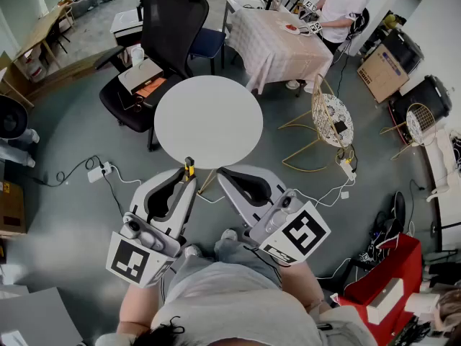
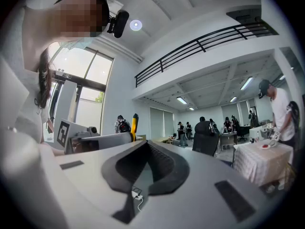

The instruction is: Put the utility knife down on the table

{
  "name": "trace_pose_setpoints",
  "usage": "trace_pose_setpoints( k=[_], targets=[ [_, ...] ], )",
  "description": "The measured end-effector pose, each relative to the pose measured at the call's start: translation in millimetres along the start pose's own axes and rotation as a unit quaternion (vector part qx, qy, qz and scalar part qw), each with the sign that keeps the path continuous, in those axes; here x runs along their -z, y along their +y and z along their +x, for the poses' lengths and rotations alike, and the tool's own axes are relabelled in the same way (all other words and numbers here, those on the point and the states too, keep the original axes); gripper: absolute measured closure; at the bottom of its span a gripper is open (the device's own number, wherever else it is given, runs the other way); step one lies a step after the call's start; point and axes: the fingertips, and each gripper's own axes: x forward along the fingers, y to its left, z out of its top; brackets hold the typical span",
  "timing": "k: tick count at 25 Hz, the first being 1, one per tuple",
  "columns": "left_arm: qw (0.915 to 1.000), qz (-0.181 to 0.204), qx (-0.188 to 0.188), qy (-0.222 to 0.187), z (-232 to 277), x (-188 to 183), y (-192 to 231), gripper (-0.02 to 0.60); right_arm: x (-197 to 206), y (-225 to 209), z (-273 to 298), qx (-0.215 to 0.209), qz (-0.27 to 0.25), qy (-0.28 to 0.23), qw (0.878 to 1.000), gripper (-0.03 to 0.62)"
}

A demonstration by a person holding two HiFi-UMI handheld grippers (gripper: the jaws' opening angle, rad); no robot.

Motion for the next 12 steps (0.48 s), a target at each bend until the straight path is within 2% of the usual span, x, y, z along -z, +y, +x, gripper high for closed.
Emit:
trace_pose_setpoints(
  k=[12],
  targets=[
    [1.0000, 0.001, 0.004, -0.004, -8, -3, 1, 0.515, -1, 11, 3, -0.003, -0.006, -0.003, 1.000, 0.586]
  ],
)
